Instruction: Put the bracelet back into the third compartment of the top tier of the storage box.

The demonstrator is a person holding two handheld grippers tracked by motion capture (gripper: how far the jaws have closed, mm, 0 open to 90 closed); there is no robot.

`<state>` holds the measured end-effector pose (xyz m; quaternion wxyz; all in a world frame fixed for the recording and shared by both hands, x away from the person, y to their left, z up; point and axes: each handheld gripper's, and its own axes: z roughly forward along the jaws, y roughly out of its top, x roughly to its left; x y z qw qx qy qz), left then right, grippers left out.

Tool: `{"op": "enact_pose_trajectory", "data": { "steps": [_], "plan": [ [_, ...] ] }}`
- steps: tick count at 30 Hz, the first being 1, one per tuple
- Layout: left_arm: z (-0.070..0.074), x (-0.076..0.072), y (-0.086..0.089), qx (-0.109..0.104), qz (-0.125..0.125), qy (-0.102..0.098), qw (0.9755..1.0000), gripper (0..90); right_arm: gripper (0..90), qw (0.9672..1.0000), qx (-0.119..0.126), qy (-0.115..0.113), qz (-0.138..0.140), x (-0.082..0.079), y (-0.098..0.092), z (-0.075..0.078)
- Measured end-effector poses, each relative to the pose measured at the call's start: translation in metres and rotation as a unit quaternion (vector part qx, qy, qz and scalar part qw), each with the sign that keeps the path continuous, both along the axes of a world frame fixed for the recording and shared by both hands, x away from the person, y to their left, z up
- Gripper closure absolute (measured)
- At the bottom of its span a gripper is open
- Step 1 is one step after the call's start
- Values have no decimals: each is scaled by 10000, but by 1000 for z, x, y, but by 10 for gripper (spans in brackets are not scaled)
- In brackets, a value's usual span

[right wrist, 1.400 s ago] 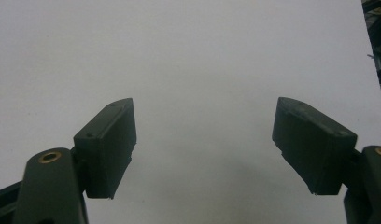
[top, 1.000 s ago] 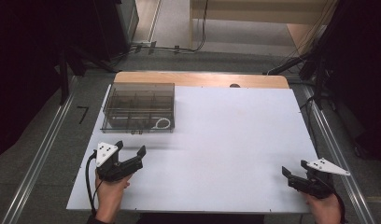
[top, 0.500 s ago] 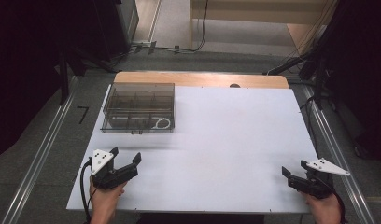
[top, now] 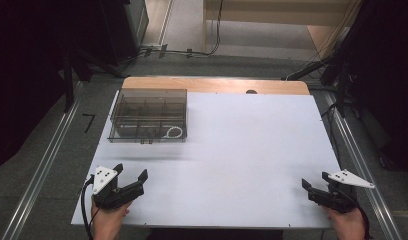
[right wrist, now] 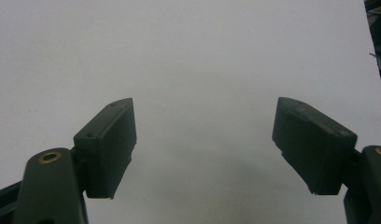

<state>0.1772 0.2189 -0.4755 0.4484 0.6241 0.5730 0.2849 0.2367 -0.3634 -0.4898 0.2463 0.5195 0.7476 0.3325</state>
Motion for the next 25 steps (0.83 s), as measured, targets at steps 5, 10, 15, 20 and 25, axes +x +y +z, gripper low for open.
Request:
{"op": "enact_pose_trajectory", "data": {
  "steps": [5,10,15,20,25],
  "plan": [
    [-2,-5,1,1,-35,37,10000,152,202,10000,-3,8,1,0,0,0],
    [-3,-9,1,-5,-69,72,10000,152,202,10000,-3,2,6,0,-1,0],
    [-5,-12,3,11,-79,114,9999,152,202,10000,1,13,0,0,0,0],
    [-7,-15,4,15,-69,158,9999,152,202,10000,1,12,3,0,0,0],
    [-7,-17,5,-131,-163,192,9996,144,202,10000,12,23,-1,0,0,0]
  ]
}}
